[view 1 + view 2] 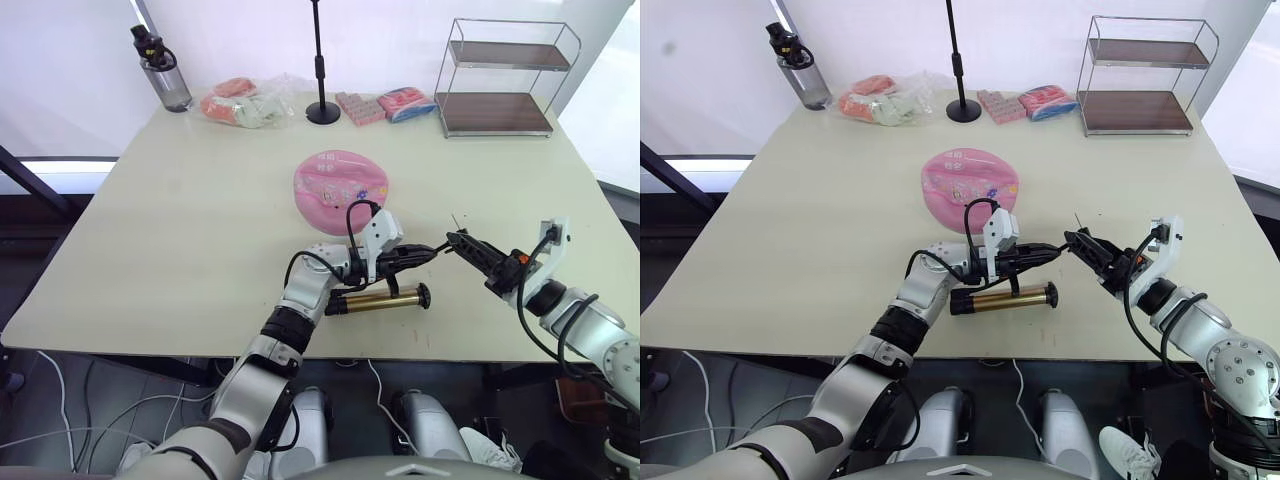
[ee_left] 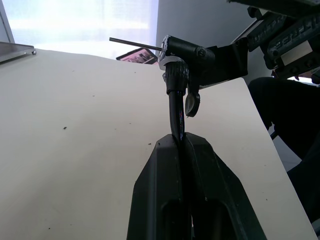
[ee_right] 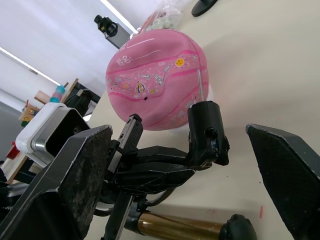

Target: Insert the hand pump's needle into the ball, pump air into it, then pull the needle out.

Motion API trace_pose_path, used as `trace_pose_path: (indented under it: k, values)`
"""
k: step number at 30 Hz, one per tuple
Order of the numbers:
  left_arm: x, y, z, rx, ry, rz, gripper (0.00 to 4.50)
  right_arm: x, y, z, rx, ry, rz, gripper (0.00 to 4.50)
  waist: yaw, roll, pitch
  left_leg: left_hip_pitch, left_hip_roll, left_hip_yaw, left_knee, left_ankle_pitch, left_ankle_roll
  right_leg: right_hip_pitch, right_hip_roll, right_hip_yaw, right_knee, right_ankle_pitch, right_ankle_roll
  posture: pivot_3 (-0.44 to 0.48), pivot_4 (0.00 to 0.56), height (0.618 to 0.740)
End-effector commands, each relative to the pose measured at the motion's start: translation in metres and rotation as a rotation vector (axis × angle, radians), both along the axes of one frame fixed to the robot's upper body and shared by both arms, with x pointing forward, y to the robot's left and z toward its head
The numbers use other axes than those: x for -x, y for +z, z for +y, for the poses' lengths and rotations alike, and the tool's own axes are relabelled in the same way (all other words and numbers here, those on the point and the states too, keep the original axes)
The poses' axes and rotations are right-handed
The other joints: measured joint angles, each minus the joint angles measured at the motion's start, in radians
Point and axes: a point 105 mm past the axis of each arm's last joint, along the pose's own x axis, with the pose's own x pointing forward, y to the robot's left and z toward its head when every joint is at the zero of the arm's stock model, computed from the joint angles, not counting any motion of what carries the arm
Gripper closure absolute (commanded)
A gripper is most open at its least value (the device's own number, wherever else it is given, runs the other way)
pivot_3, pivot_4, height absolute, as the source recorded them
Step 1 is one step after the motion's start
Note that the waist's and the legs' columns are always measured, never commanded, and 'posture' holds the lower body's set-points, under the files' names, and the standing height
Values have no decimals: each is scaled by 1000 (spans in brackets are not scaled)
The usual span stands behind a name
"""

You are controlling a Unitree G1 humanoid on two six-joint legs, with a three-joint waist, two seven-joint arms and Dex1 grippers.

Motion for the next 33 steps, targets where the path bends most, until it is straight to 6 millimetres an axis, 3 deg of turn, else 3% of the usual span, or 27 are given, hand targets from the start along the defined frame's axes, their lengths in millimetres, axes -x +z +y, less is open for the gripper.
trace_pose_path:
  k: [1,8,17,29,33]
  values:
    - [3,12,-6,34,-21,-32,4475,0,7,-3,-11,-9,-35,0,0,0,0,0,0,0,0,0,0,0,0,0,0,0,0,0,150,731]
    - [3,11,-7,38,-18,-28,4475,-3,6,-6,-7,-31,-37,0,0,0,0,0,0,0,0,0,0,0,0,0,0,0,0,0,150,731]
    - [5,8,-8,33,-19,-23,4500,-6,4,-8,0,-53,-41,4122,0,0,0,0,0,0,0,0,0,0,0,0,0,0,0,0,150,731]
    - [3,8,-7,36,2,-18,4500,-4,6,-5,20,-36,-63,4190,0,0,0,0,0,0,0,0,0,0,0,0,0,-1,0,0,150,731]
    - [0,11,-1,45,22,-26,3186,-3,9,-4,52,-30,-100,4190,0,0,0,0,0,0,0,0,0,0,0,0,0,-1,0,0,150,731]
